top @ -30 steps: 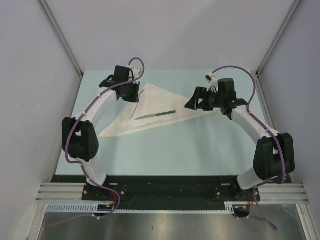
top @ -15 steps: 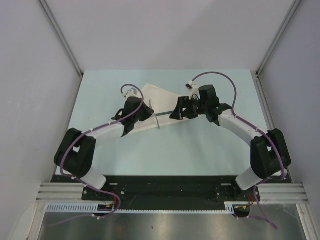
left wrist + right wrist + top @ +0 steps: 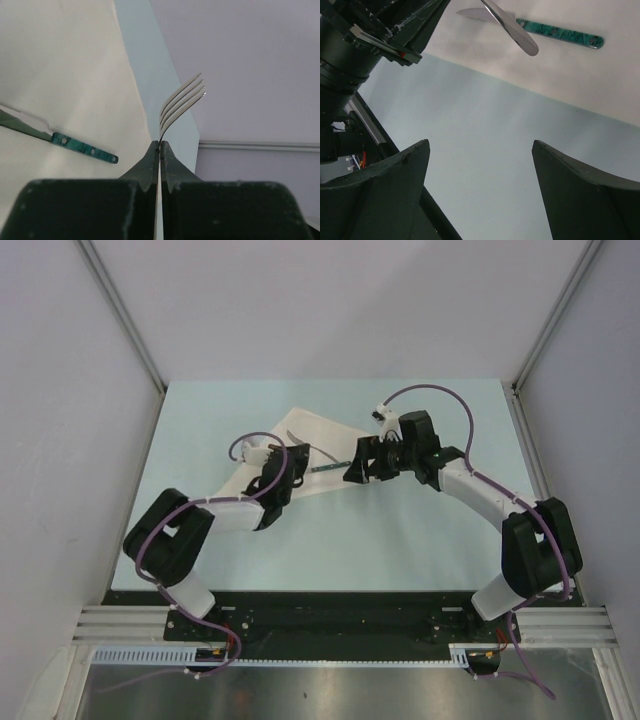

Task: Fold the napkin, place the utensils inside, and roll it up
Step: Place the utensil onto the napkin, then fold the napkin

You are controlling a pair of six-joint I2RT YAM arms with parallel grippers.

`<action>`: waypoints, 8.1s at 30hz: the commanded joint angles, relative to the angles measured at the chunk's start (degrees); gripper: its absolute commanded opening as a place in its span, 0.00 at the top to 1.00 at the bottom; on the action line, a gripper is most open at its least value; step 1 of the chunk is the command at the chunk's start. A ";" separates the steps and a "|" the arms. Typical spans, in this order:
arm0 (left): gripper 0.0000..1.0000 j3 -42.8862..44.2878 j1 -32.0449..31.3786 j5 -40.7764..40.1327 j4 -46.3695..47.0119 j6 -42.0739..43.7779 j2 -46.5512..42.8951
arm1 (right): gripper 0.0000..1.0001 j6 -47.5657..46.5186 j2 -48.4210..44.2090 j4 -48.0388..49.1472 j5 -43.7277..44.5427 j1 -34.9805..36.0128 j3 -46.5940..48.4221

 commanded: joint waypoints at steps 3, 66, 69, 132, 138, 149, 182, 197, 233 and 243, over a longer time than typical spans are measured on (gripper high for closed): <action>1.00 2.67 -3.64 -10.95 11.60 -12.69 7.32 | 0.11 -1.85 -3.71 -1.78 -3.18 -1.41 1.68; 0.00 -3.03 -10.85 -11.74 -16.67 -22.68 -5.98 | 0.11 0.88 -3.72 1.74 -8.64 -2.29 0.98; 0.00 -5.06 -9.97 -12.96 -25.17 -14.95 -16.95 | 0.11 0.79 -3.10 1.03 -7.41 -2.21 2.29; 0.00 9.53 31.08 33.00 -48.42 68.50 -35.11 | 0.49 -18.37 51.48 -15.93 -17.33 8.60 52.57; 0.00 9.53 31.43 33.61 -48.42 68.06 -35.02 | 0.48 -18.11 49.03 -15.23 -16.81 9.57 49.32; 0.00 9.79 32.22 33.79 -48.94 65.69 -33.79 | 0.27 -10.99 39.45 -8.99 -13.11 8.52 44.67; 0.00 11.11 33.54 31.15 -53.60 66.12 -33.26 | 0.39 9.23 20.37 3.40 8.77 -31.82 8.01; 0.00 11.20 33.63 31.50 -53.60 66.12 -33.35 | 0.51 10.11 24.32 4.37 8.86 -32.35 7.92; 0.00 11.02 36.17 33.18 -53.08 65.42 -33.97 | 0.64 9.23 25.81 2.53 10.79 -32.00 7.13; 0.00 11.11 36.61 34.31 -52.99 65.33 -33.79 | 0.89 8.97 25.99 1.82 11.67 -31.21 8.97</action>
